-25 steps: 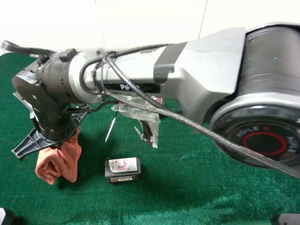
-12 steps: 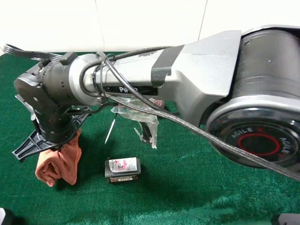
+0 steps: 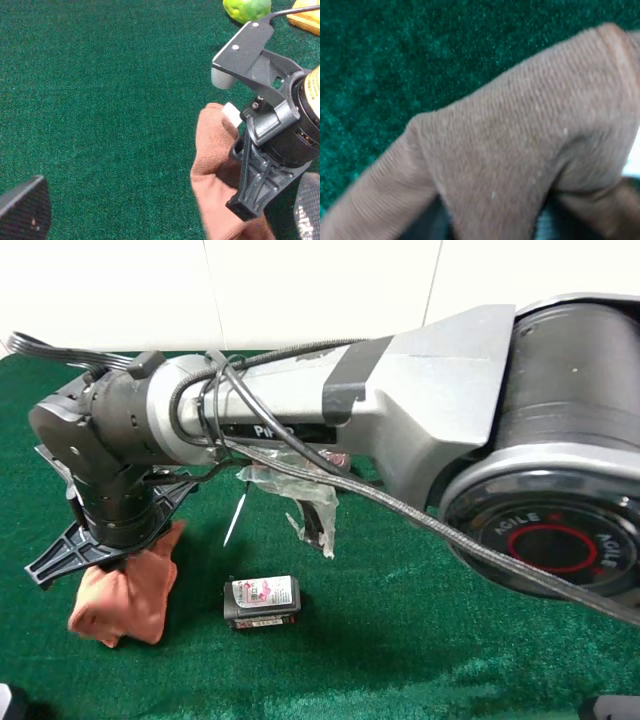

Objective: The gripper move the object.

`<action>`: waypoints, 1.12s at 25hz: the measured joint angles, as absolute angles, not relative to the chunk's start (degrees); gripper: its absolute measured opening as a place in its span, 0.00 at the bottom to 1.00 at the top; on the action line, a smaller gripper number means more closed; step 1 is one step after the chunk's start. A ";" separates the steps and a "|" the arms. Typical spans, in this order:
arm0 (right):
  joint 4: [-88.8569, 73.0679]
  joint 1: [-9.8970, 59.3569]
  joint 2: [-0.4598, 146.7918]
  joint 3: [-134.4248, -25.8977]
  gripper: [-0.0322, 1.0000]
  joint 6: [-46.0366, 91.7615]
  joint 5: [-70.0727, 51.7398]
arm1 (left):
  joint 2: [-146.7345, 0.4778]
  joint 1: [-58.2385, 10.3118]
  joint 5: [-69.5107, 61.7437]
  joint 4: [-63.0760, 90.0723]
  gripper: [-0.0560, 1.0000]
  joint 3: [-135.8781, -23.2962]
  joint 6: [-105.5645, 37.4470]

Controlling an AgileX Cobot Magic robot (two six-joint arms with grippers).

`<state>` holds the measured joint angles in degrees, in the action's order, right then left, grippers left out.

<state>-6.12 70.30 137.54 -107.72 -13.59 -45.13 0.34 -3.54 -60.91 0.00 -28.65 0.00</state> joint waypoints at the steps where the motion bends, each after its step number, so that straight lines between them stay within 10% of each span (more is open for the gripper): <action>1: -6.12 70.30 137.54 -107.72 0.54 -13.65 -45.13 | 0.34 -3.54 -60.91 0.00 0.99 -28.65 0.00; 6: -6.12 70.30 137.54 -107.72 0.69 -13.99 -45.62 | 0.34 -3.54 -60.91 0.00 0.99 -28.65 0.00; 28: -3.91 70.30 136.91 -121.26 0.70 -12.29 -66.64 | 0.34 -3.54 -60.91 0.00 0.99 -28.65 0.00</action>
